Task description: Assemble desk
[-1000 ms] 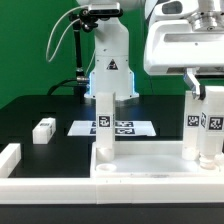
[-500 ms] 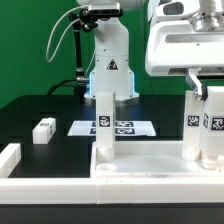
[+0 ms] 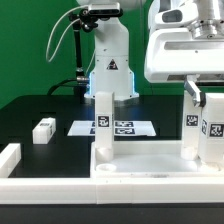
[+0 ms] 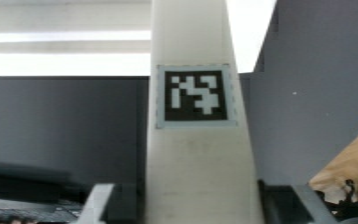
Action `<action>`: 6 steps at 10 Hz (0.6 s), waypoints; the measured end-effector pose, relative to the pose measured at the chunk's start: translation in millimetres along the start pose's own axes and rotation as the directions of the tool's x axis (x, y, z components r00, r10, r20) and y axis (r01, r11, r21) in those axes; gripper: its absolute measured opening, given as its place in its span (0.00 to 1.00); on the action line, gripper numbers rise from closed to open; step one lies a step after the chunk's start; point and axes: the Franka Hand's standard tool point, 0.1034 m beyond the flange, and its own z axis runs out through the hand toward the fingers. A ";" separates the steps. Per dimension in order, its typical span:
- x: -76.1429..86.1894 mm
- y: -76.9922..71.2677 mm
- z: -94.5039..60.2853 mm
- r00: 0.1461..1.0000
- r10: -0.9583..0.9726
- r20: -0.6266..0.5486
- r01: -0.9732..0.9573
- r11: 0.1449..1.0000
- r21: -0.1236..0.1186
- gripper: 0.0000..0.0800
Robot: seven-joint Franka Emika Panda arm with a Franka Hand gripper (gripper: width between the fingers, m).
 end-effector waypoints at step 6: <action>-6.1 4.4 4.7 1.000 -0.012 0.008 0.012 1.000 -0.009 0.36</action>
Offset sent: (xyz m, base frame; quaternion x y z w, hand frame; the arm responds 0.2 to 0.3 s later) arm -0.0059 0.0007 -0.0102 0.0034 -0.0291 0.0202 0.9994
